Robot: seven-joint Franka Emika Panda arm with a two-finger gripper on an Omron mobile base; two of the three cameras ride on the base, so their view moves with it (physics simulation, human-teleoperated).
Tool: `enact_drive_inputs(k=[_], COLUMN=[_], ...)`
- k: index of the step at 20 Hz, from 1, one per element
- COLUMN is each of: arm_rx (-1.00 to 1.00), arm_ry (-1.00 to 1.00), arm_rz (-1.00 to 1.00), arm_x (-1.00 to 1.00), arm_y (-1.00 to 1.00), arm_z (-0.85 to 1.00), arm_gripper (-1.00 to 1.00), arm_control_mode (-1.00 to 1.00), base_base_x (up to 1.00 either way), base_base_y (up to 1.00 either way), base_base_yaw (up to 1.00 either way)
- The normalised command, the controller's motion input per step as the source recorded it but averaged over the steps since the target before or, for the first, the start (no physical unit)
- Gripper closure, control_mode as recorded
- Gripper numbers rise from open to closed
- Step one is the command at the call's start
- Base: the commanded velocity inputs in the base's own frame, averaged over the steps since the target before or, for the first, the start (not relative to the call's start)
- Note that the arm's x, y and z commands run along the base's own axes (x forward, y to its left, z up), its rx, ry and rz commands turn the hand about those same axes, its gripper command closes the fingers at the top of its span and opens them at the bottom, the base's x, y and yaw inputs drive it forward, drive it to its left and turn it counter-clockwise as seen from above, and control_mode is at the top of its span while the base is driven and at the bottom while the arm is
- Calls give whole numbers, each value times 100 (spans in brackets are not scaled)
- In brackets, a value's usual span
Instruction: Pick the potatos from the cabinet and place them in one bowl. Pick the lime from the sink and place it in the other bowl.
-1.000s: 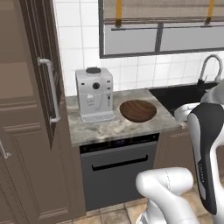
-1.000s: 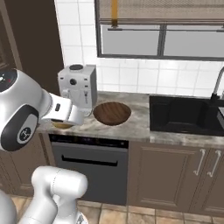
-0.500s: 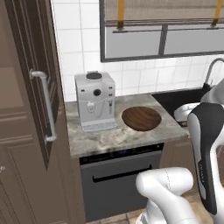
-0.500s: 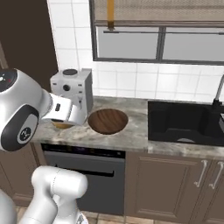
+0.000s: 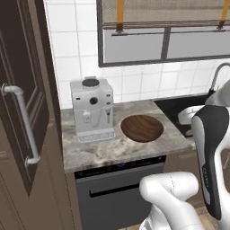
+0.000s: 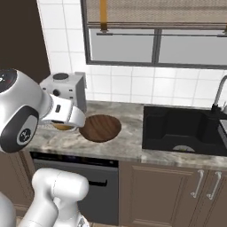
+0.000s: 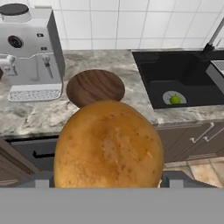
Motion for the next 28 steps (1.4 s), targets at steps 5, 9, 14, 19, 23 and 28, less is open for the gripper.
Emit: enact_drive_inputs(k=[5, 9, 14, 19, 23, 28], arm_rx=[0, 0, 0, 0, 0, 0], arm_ry=[0, 0, 0, 0, 0, 0], arm_rz=[0, 0, 0, 0, 0, 0], arm_x=[0, 0, 0, 0, 0, 0], arm_y=[0, 0, 0, 0, 0, 0], arm_z=[0, 0, 0, 0, 0, 0], arm_gripper=[100, 100, 100, 100, 100, 100], arm_control_mode=[100, 100, 100, 100, 100, 100], base_base_x=[23, 30, 38, 32, 30, 33], base_base_y=[-45, -17, -1, 0, 0, 0], base_base_yaw=[3, 0, 2, 0, 1, 4])
